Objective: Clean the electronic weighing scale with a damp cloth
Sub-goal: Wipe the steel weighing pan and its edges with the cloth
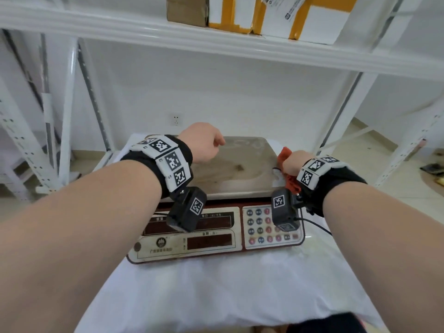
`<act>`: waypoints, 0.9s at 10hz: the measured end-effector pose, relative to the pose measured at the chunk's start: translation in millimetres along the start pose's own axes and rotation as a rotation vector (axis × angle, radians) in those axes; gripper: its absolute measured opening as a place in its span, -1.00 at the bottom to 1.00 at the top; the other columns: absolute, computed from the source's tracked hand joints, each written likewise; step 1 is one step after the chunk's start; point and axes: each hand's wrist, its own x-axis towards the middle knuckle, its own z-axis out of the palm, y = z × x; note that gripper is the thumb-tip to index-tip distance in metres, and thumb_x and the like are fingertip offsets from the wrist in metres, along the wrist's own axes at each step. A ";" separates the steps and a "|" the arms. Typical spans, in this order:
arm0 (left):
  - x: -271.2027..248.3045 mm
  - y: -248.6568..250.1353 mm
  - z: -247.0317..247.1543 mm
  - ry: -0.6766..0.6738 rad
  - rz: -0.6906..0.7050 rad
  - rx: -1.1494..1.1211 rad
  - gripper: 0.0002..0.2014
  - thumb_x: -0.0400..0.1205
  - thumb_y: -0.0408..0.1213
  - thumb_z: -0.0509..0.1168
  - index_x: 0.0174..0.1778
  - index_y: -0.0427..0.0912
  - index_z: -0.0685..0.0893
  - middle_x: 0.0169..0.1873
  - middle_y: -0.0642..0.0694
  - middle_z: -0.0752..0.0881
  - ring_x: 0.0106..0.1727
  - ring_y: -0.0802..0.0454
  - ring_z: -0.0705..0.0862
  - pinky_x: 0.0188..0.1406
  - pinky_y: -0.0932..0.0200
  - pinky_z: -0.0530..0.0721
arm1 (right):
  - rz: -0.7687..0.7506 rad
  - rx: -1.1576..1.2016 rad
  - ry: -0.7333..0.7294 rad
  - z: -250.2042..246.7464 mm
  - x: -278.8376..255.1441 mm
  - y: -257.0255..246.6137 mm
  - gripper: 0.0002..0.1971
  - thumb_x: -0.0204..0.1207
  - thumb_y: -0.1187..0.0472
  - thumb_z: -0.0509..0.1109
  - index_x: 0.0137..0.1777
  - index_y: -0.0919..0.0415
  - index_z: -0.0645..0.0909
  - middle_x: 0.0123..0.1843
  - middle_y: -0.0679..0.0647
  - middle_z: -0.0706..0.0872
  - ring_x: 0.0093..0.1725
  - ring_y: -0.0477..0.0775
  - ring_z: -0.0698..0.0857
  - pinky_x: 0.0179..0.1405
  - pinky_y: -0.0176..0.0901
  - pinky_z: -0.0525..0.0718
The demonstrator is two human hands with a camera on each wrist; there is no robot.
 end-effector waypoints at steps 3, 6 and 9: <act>42.1 -12.8 -6.7 -0.029 -0.004 0.043 -0.63 0.65 -0.37 0.13 0.34 -0.07 0.63 0.28 -0.03 0.67 0.35 -0.01 0.57 0.41 0.11 0.47 | -0.030 0.260 -0.073 -6.3 46.2 -25.8 -0.63 0.54 0.33 0.29 0.35 0.28 0.54 0.29 0.18 0.63 0.24 0.20 0.66 0.12 -0.06 0.68; 52.6 -3.1 -12.1 -0.095 0.002 0.071 -0.59 0.64 -0.41 0.12 0.39 -0.09 0.58 0.28 -0.04 0.66 0.33 0.00 0.58 0.37 0.16 0.48 | -0.004 0.201 -0.226 -21.0 39.9 -14.0 -0.58 0.55 0.43 0.25 0.42 0.31 0.46 0.13 0.15 0.60 -0.29 -0.05 0.57 -0.80 -0.50 0.45; 40.8 0.2 -11.2 -0.148 -0.037 0.095 -0.62 0.63 -0.39 0.16 0.37 -0.12 0.60 0.27 -0.06 0.68 0.31 -0.01 0.60 0.37 0.15 0.50 | 0.005 0.247 -0.211 -21.7 36.7 -10.5 -0.58 0.54 0.41 0.27 0.42 0.31 0.47 0.01 0.12 0.59 -0.31 -0.06 0.59 -0.71 -0.51 0.48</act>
